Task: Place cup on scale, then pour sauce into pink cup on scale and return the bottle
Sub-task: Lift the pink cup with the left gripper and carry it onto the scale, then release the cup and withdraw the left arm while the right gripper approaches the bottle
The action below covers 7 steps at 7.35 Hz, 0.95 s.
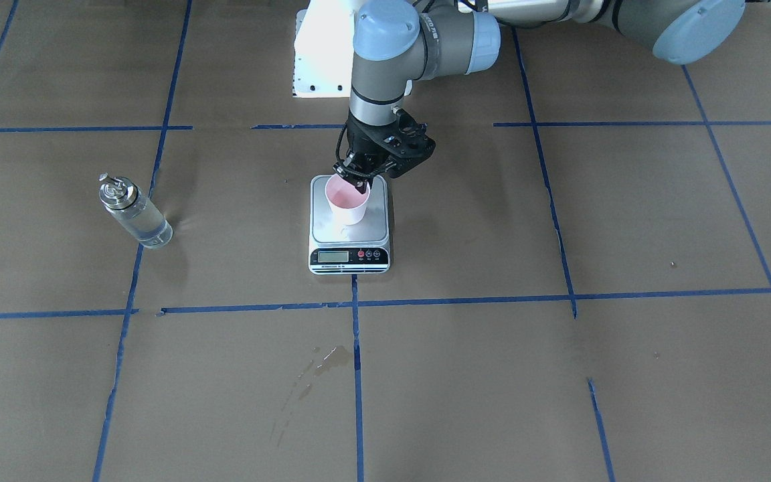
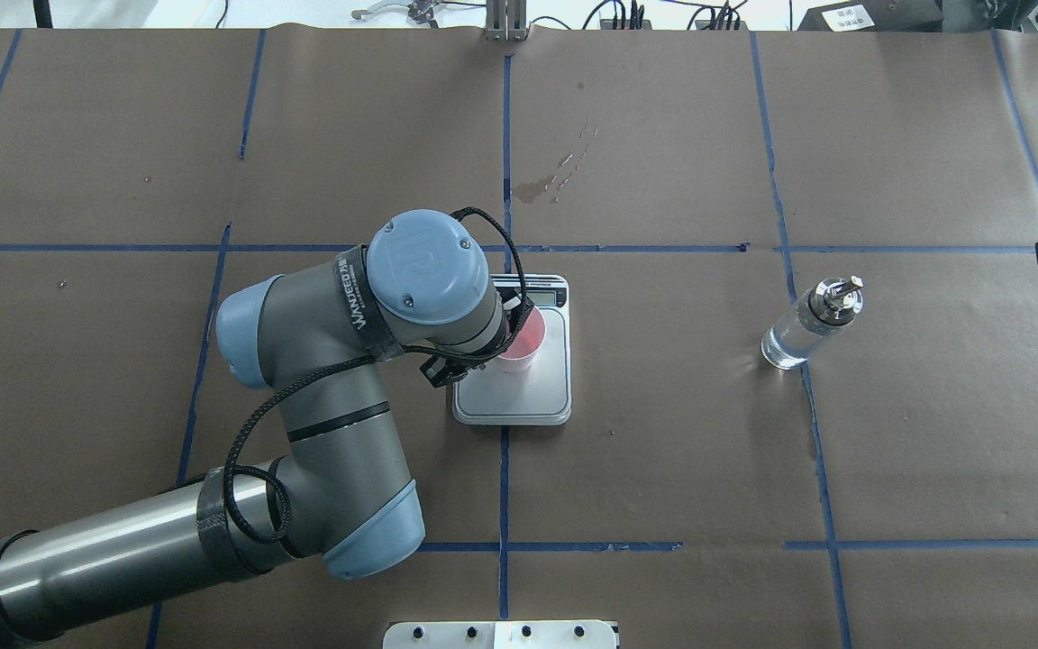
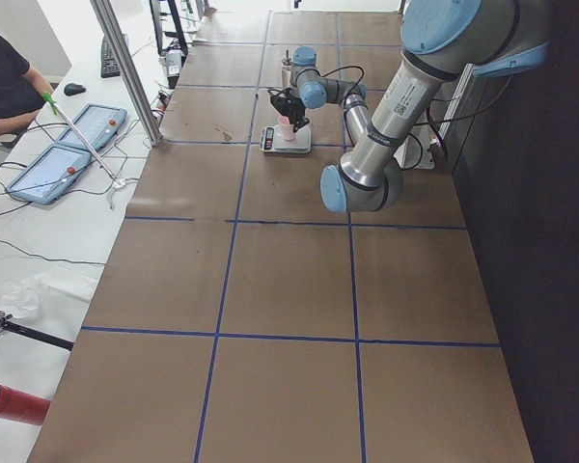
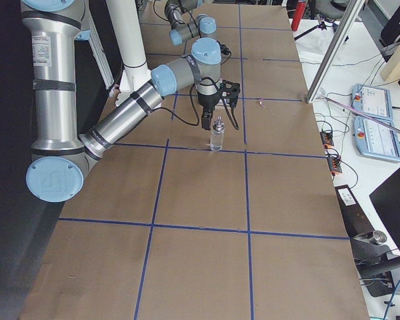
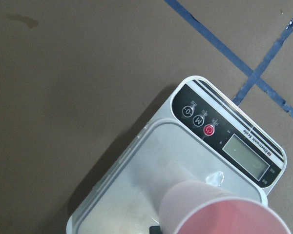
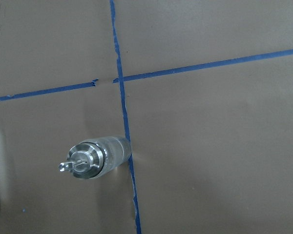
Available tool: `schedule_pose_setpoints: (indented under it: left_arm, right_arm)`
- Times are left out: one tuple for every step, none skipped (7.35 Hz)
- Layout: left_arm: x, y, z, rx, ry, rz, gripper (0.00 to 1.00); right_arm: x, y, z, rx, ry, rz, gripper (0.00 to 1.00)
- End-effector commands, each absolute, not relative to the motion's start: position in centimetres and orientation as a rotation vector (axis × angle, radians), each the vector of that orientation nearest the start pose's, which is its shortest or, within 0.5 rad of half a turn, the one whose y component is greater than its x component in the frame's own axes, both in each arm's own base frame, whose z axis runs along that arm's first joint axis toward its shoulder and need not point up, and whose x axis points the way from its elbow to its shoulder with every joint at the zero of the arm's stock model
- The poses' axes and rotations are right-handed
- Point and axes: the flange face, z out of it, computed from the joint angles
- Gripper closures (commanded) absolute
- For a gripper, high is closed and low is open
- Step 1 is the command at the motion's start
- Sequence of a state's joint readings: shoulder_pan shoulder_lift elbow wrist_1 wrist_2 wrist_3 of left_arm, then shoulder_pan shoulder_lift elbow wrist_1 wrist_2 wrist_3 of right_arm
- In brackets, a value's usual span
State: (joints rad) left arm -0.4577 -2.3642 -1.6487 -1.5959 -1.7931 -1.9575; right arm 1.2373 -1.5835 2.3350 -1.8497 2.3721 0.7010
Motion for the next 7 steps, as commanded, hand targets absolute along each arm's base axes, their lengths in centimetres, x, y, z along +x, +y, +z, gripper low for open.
schedule_pose_setpoints:
  left_arm:
    - [55.3,-39.7,12.5,-0.158,0.968,-0.634,0.00]
    - [53.5,-38.7,11.0,-0.132,0.982,-0.575,0.00]
    - [51.3,-38.1,9.4,-0.107,1.013,-0.535,0.00]
    - [50.0,-38.7,9.0,-0.106,1.025,-0.526,0.00]
    - [47.8,-40.3,9.1,-0.103,1.039,-0.545,0.00]
    - [45.2,-42.4,8.9,-0.081,1.050,-0.539,0.00]
    - [42.9,-44.1,9.8,-0.067,1.045,-0.543,0.00]
  right_arm:
    - [-11.6,-37.9,30.9,-0.002,-0.872,0.153,0.00]
    - [-14.1,-36.7,29.9,-0.008,-0.850,0.171,0.00]
    - [-15.9,-35.6,28.9,0.020,-0.849,0.158,0.00]
    - [-18.4,-34.8,28.7,0.051,-0.845,0.195,0.00]
    - [-22.5,-32.9,29.4,0.119,-0.793,0.217,0.00]
    - [-25.1,-30.6,30.9,0.186,-0.804,0.263,0.00]
    - [-26.1,-28.1,34.4,0.264,-0.781,0.233,0.00]
